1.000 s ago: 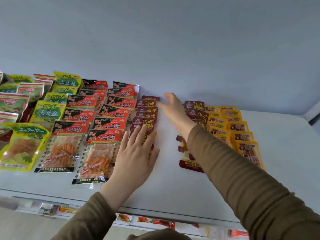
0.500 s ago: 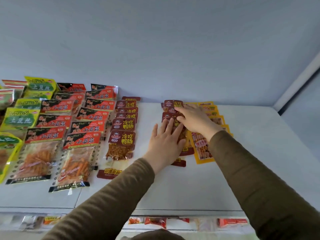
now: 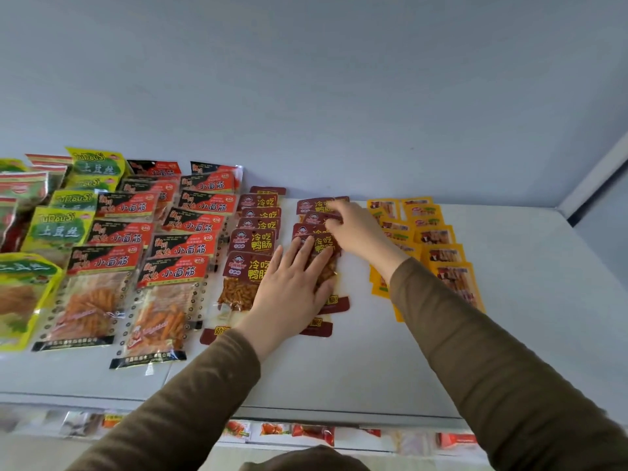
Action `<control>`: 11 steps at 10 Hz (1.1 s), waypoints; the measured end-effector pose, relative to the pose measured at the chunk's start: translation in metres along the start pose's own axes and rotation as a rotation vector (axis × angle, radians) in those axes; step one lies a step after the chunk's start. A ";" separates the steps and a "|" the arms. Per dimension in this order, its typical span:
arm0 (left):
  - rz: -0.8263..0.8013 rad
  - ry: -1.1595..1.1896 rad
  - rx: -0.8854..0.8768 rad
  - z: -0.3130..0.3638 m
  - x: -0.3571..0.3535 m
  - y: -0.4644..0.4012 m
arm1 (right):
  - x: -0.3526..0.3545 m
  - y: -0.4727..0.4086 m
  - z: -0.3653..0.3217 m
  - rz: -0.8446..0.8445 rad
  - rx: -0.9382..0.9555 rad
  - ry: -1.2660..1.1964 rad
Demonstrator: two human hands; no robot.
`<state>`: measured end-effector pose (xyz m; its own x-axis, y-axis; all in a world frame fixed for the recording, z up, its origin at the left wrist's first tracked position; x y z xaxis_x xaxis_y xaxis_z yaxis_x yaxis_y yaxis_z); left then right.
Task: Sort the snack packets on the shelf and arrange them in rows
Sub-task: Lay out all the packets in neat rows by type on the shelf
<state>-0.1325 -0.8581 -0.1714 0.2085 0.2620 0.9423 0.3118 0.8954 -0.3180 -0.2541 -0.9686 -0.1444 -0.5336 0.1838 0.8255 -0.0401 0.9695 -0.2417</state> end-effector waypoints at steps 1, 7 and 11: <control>0.018 0.058 0.013 0.003 -0.002 0.001 | 0.011 -0.012 0.018 0.048 -0.398 -0.435; -0.018 0.111 0.056 0.003 -0.011 0.005 | -0.011 -0.045 0.002 0.022 -0.731 -0.575; 0.057 -0.024 0.017 0.010 0.007 -0.002 | -0.029 -0.029 0.009 0.047 -0.624 -0.767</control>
<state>-0.1408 -0.8550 -0.1634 0.2030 0.3209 0.9251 0.2841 0.8848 -0.3693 -0.2452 -1.0035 -0.1661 -0.9346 0.2835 0.2147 0.3302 0.9160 0.2280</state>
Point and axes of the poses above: each hand's wrist, its own y-axis away from the middle knuckle, its own x-axis out of the back of the hand, z = x × y, the point moved 7 cm from there along -y, towards the middle knuckle, and after that the axes turned 13 degrees about z, right-handed, at the moved point
